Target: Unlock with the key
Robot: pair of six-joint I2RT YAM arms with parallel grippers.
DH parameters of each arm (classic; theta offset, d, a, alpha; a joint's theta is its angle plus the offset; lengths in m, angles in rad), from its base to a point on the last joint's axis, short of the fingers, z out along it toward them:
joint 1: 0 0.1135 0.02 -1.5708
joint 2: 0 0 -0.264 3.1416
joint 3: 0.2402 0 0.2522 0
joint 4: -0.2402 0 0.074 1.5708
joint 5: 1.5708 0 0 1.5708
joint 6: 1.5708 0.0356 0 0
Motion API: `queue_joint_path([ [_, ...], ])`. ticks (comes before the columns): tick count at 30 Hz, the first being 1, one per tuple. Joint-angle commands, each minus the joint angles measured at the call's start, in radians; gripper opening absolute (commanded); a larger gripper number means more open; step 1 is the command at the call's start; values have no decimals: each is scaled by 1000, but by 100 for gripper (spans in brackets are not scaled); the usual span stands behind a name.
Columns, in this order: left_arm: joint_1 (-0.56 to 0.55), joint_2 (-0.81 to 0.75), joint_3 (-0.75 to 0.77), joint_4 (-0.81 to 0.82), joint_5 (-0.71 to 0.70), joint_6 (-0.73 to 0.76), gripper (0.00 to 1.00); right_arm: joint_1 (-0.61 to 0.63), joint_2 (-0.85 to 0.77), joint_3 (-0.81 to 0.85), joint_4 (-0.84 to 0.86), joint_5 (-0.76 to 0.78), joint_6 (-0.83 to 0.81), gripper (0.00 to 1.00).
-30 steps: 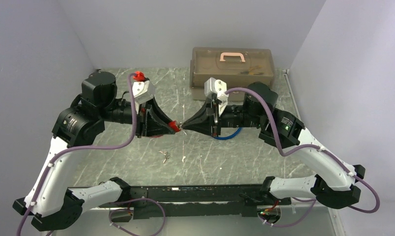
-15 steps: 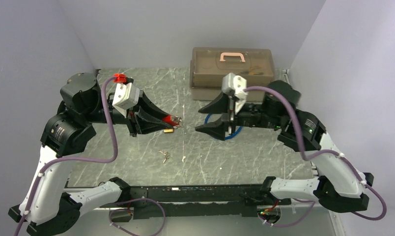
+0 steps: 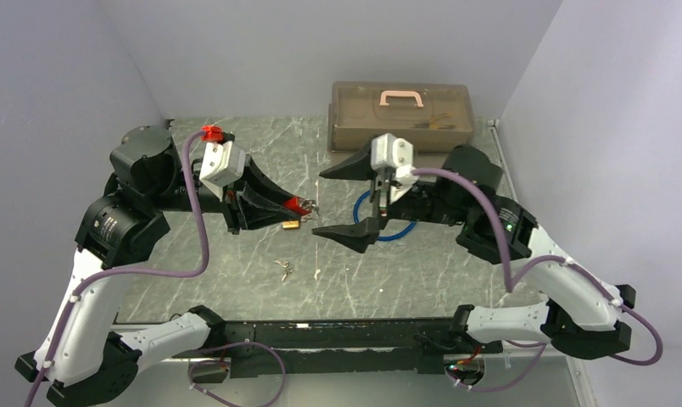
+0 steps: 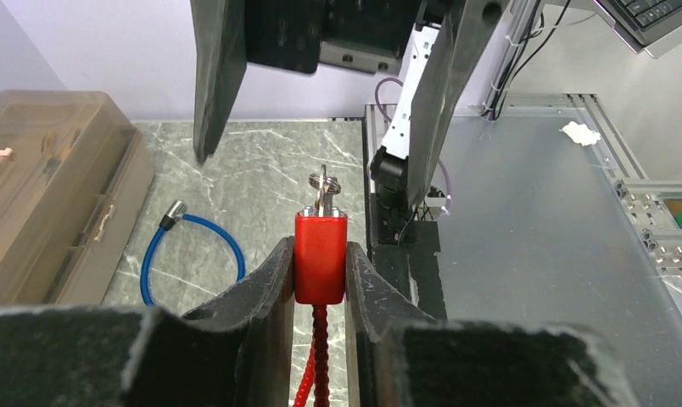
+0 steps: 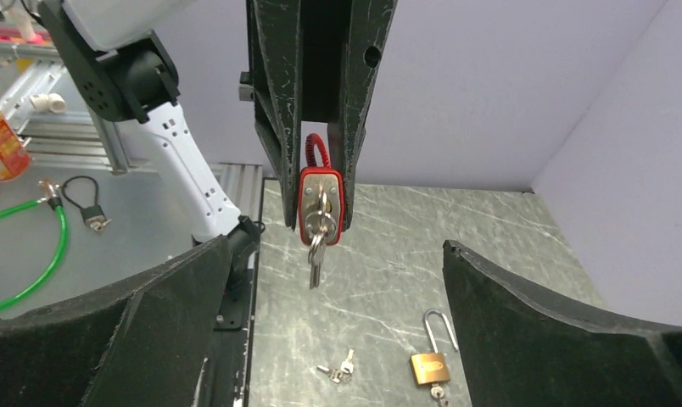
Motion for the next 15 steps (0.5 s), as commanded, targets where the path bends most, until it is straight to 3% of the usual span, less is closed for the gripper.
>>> queue_joint_path([
  [1,-4,-9,-1,67,1,-21,0,49,13,-15,112,107,-64,94],
  [15,-4,-24,-22,84,15,-42,0,67,-14,-70,199,262,-60,72],
])
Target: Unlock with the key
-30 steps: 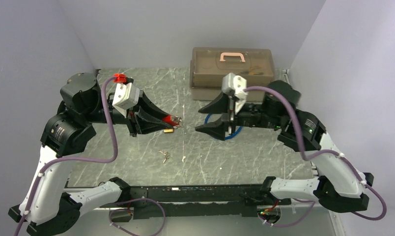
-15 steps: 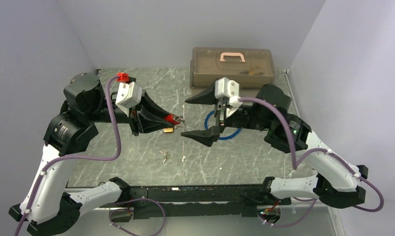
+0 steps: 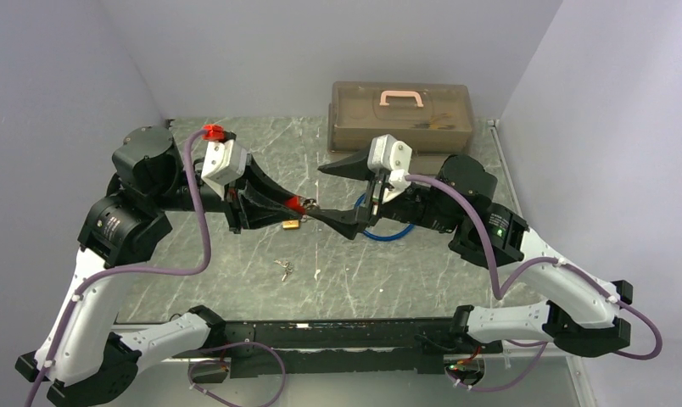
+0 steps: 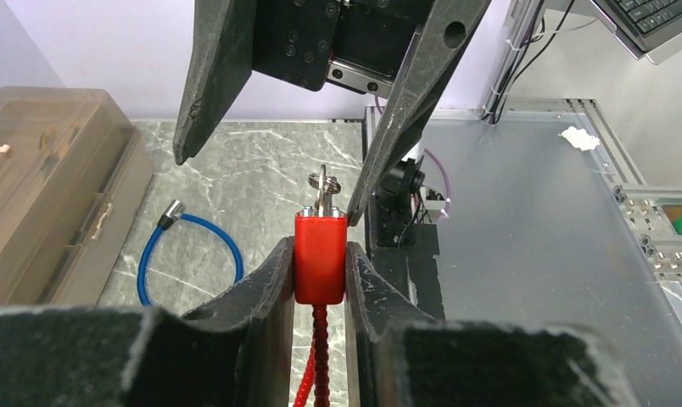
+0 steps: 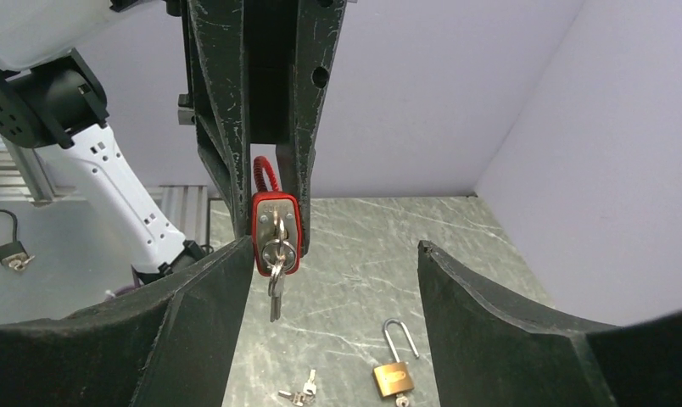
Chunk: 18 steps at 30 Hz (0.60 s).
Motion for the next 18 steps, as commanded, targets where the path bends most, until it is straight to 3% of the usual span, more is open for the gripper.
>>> queue_joint_path([
  [1,-4,-19,0,60,20,-23,0,5,-27,-7,74,70,-6,71],
  [18,1,-25,-12,97,45,-59,0,4,-94,-22,26,179,-31,67],
])
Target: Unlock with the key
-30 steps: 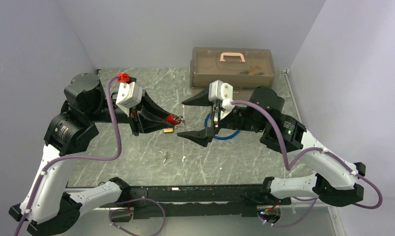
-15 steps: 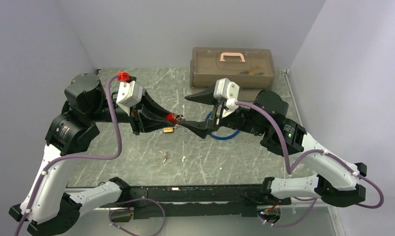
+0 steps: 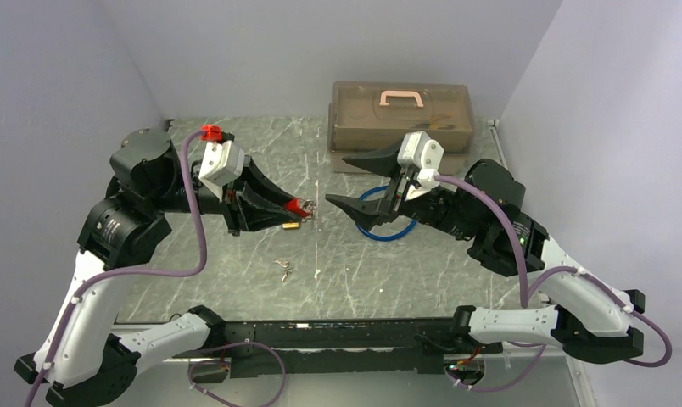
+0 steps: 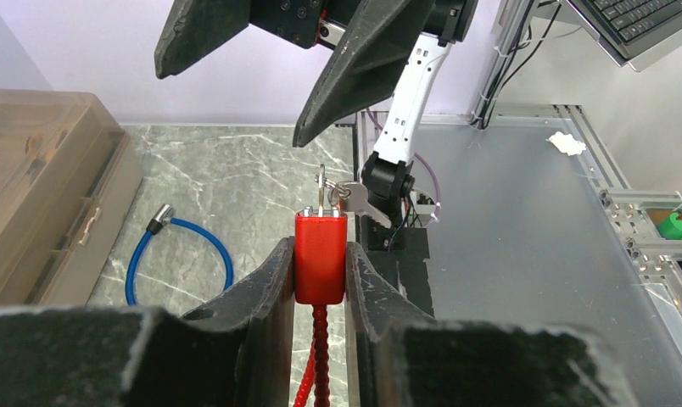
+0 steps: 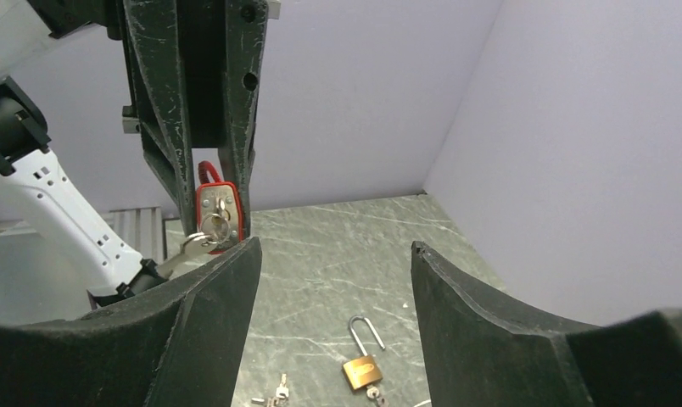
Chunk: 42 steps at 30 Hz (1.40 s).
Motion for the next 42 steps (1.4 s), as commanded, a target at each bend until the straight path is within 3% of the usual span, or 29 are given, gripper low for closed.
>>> queue_joint_path([
  [1,0,-15,3,69,33,-22,0,-1,-9,10,17,44,-19,67],
  [8,1,-17,-8,63,33,-22,0,0,-3,45,-9,-17,-2,65],
  [12,2,-15,-8,66,33,-22,0,-3,20,85,-22,-156,21,47],
  [19,2,-17,-5,65,33,-23,0,-21,90,166,-86,-361,75,38],
  [23,2,-20,-6,63,35,-23,0,-63,110,193,-100,-428,109,24],
  [28,2,-24,-5,63,38,-23,0,-104,113,189,-84,-472,143,15],
  [42,1,-23,-4,63,37,-23,0,-121,140,203,-42,-513,176,10],
])
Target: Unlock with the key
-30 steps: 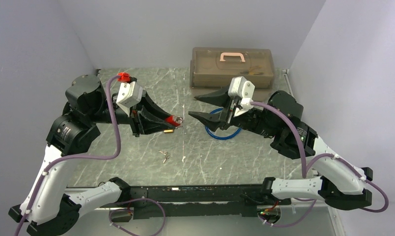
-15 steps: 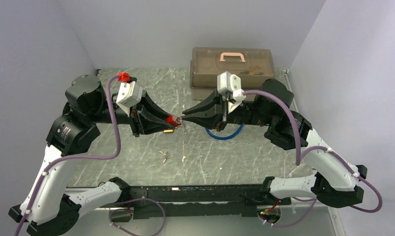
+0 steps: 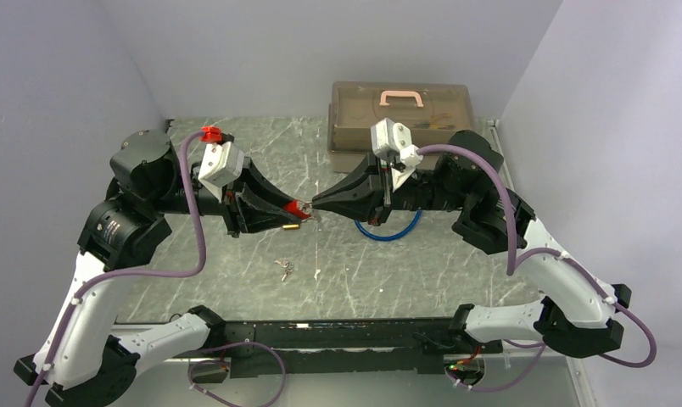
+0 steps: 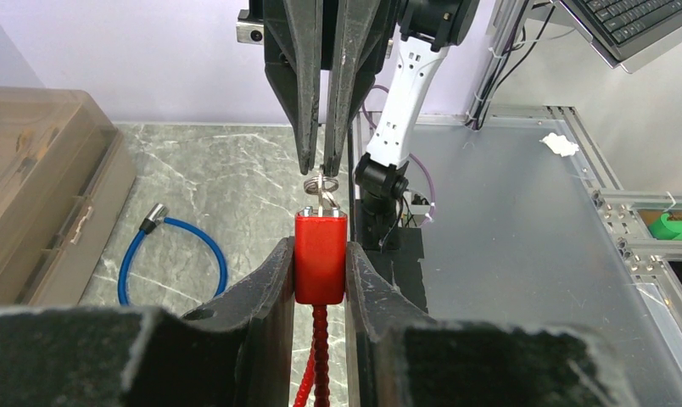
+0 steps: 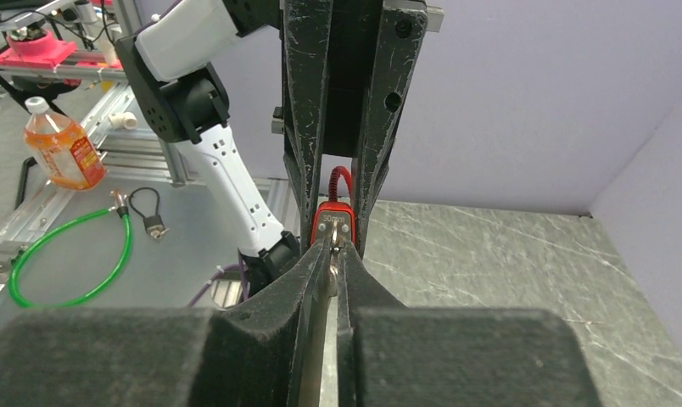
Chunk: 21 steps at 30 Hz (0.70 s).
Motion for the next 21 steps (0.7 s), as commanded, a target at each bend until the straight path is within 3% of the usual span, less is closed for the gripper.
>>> queue_joint_path([
  [1,2,-12,10,55,27,-7,0,-4,5,46,61,-25,23,10],
  [6,2,-10,15,55,27,-7,0,-4,20,52,51,-38,26,8],
  [9,1,-8,16,55,28,-8,0,-6,19,43,52,-34,27,0],
  [21,3,-5,40,63,25,-8,0,-13,32,4,-2,-41,28,0],
])
